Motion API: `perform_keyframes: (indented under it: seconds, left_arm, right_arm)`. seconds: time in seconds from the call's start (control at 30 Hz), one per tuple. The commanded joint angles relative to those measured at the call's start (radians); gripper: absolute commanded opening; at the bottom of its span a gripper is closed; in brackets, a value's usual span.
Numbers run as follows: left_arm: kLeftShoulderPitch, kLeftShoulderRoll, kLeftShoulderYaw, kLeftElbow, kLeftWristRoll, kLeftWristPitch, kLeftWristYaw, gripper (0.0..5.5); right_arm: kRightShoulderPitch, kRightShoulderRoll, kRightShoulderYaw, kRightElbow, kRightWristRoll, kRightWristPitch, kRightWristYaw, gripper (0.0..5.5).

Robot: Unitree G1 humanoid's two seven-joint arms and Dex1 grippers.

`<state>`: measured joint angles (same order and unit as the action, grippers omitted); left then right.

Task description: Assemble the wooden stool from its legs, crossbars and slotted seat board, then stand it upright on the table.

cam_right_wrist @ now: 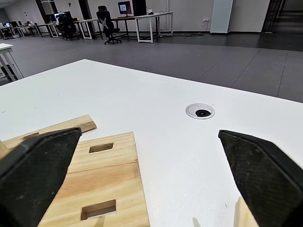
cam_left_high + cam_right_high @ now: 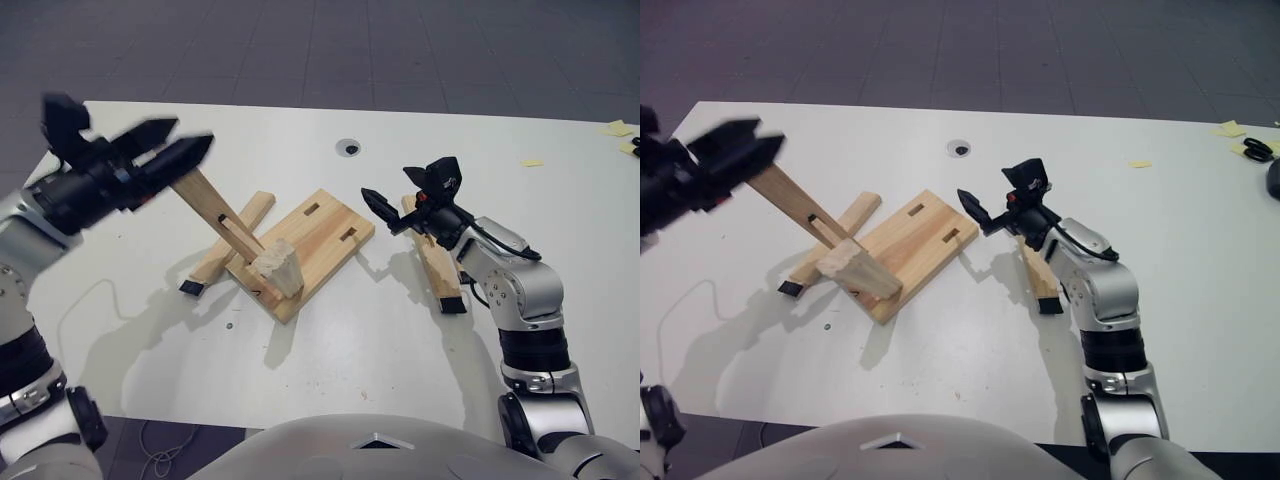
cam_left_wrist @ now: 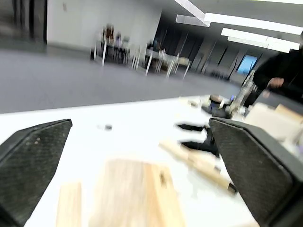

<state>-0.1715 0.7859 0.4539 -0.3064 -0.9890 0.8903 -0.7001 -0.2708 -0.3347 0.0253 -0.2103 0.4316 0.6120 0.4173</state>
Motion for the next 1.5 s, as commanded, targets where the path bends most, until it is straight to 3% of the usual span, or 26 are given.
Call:
perform_keyframes:
  seconds: [0.03,0.37,0.5,0.67,0.97,1.13,1.33,1.5]
  left_arm:
    - [-0.033,0.041,-0.062,0.087,0.155,-0.122,-0.036,5.38]
    - [-0.417,-0.151,-0.383,0.526,0.482,-0.420,-0.095,5.38]
    - [-0.603,-0.290,-0.472,0.788,0.583,-0.551,-0.127,5.38]
    - [-0.704,-0.390,-0.507,0.943,0.649,-0.654,-0.161,5.38]
    - [-0.600,-0.370,-0.424,0.752,0.566,-0.526,-0.204,5.38]
    - [-0.595,-0.351,-0.168,0.448,0.323,-0.325,-0.014,5.38]
    - [-0.761,-0.321,0.099,0.203,-0.049,-0.201,0.289,5.38]
    - [-0.658,-0.364,-0.003,0.136,-0.023,-0.181,0.358,5.38]
  right_arm:
    - [0.012,0.010,-0.024,-0.029,0.015,0.023,-0.007,5.40]
    - [-0.001,0.043,-0.007,-0.016,-0.002,0.021,-0.016,5.40]
    - [-0.013,0.047,0.023,-0.008,-0.024,0.013,-0.003,5.40]
    - [-0.014,0.038,0.031,0.012,-0.050,-0.004,0.005,5.40]
    - [0.031,0.066,0.038,-0.041,-0.071,0.001,-0.029,5.40]
    - [0.072,0.034,0.042,-0.109,-0.067,0.046,-0.027,5.40]
    - [0.122,-0.030,0.119,-0.251,-0.024,0.105,0.070,5.40]
    - [0.108,-0.016,0.158,-0.272,0.000,0.102,0.099,5.40]
